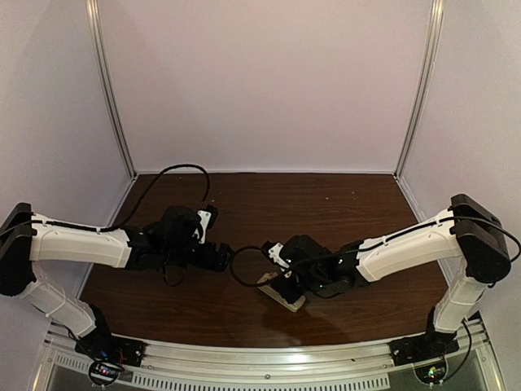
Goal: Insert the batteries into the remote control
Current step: Load the battery cover onto the remote control without the battery cover.
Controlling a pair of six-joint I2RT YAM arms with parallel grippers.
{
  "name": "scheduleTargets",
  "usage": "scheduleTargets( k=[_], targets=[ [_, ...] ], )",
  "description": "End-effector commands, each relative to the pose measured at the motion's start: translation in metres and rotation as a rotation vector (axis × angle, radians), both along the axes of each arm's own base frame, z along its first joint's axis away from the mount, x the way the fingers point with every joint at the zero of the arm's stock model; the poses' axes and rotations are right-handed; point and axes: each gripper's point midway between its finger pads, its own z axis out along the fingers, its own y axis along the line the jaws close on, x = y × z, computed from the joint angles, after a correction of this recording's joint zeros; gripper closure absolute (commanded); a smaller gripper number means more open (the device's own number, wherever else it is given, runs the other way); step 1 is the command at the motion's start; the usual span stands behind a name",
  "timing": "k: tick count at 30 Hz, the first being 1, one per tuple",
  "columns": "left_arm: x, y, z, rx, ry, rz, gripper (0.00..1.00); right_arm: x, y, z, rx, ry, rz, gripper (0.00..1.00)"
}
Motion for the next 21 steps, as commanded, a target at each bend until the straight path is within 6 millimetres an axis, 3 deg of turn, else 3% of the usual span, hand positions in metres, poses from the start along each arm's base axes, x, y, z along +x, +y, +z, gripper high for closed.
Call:
scheduleTargets(
  k=[1,21],
  targets=[
    [0.0063,-0.0094,0.0099,-0.028,-0.028,-0.016,0.03,0.0003,-0.0029,-0.0092,-0.035,-0.023,0.013,0.88],
    [0.0072,-0.0125,0.0091,-0.027,-0.025,-0.025,0.02,-0.0048,-0.0092,-0.0153,-0.073,0.0,0.026,0.9]
  ],
)
